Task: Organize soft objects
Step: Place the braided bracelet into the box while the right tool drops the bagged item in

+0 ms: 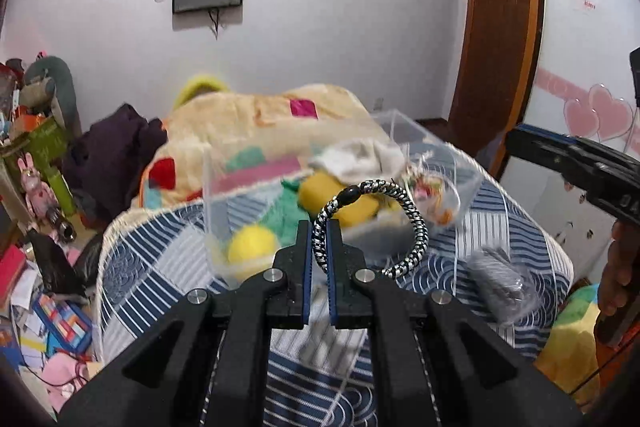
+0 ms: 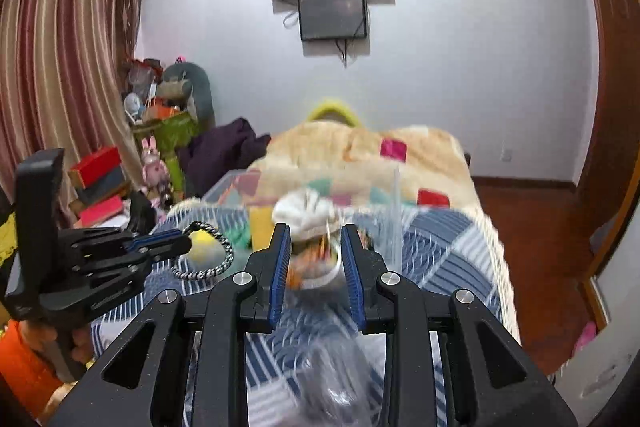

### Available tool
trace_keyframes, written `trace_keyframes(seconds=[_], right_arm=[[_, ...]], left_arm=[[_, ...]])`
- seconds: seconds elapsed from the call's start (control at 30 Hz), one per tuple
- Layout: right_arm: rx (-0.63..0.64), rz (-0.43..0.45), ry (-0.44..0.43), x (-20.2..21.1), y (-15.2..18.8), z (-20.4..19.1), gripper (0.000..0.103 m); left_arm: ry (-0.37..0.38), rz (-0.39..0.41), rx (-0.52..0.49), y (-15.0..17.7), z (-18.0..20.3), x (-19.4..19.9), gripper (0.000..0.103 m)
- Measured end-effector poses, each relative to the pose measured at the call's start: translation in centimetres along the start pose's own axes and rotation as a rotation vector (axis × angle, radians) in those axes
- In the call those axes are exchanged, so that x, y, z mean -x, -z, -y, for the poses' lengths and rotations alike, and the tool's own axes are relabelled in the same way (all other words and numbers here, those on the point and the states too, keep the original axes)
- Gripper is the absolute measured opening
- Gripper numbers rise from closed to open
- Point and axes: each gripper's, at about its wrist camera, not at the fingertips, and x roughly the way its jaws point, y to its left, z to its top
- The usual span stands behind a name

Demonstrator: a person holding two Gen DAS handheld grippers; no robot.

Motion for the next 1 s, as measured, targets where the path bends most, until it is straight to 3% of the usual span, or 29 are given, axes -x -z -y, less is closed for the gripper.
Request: trace_keyframes(seconds=[0.13,0.2,0.27,0.33,0.5,0.53,0.6,0.7,1.0], right_arm=[[0.012,-0.039,0.019,-0.1,0.9,0.2,0.024],[0.004,-0.096,0.028,-0.4,2.6,0.7,0.03],[-0.011,-0.145,0.044,-0.7,4.1,1.2,0.062],[-0.025,-0.186,0.065,-1.1,5.8,1.7,0.069],[-0.052,-0.329,0.08,-3.5,9.3,2.9,0.068],[-0.062,-0.342,0.069,-3.7,9.8,3.2,0.061],[-0.085,-0.346,0.032,-3.5,10.2,3.7,0.033],[-0.088,-0.307,0.049,-2.4,9.5,4.2,0.025],[-0.082,-0.072,0.07,0.5,2.7,3.9,0.025]], left_arm=[[-0.026,0.012,-0.007,-0.8,-0.5,-0.1,0.006],[-0.036,0.006,0.002,-0.9,-0.8,-0.4,0.006],[-0.057,-0.004,0.014,-1.0,-1.5,-1.0,0.006],[-0.077,-0.017,0.026,-0.8,-2.0,-1.7,0.006],[-0.098,-0.05,0.068,-0.8,-3.4,-3.9,0.006],[-0.101,-0.058,0.071,-0.8,-3.6,-4.3,0.006],[-0.106,-0.07,0.072,-0.7,-3.8,-4.9,0.006],[-0.108,-0.092,0.071,-0.5,-3.8,-5.8,0.006],[-0.108,-0.131,0.054,-0.4,-3.0,-7.6,0.006]])
